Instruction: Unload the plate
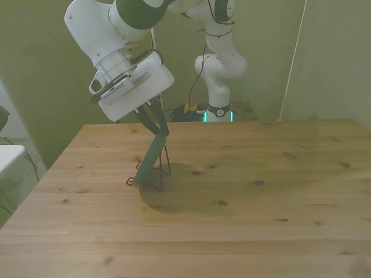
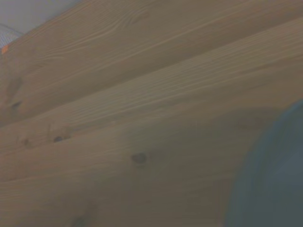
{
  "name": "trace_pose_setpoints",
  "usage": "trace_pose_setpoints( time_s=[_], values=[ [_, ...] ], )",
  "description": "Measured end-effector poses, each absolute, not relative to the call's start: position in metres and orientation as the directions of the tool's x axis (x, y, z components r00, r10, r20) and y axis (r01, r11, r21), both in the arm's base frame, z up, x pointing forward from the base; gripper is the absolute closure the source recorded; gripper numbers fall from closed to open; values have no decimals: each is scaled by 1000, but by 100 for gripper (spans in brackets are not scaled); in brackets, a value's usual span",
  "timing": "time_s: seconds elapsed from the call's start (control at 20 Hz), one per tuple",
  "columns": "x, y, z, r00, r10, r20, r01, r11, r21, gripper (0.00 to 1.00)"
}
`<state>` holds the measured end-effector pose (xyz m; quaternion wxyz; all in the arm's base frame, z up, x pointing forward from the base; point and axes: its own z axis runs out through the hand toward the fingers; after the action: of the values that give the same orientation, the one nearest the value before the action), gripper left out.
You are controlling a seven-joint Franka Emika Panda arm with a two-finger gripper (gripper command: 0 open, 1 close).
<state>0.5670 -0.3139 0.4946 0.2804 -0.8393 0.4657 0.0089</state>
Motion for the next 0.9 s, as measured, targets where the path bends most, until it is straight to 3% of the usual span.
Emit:
trace_pose_setpoints(
  time_s=[0.45,0.9],
  values=[
    [563,-318,502,563,-782,-267,-785,-405,-469,100],
    [556,-315,541,582,-782,-225,-757,-419,-501,100]
  ],
)
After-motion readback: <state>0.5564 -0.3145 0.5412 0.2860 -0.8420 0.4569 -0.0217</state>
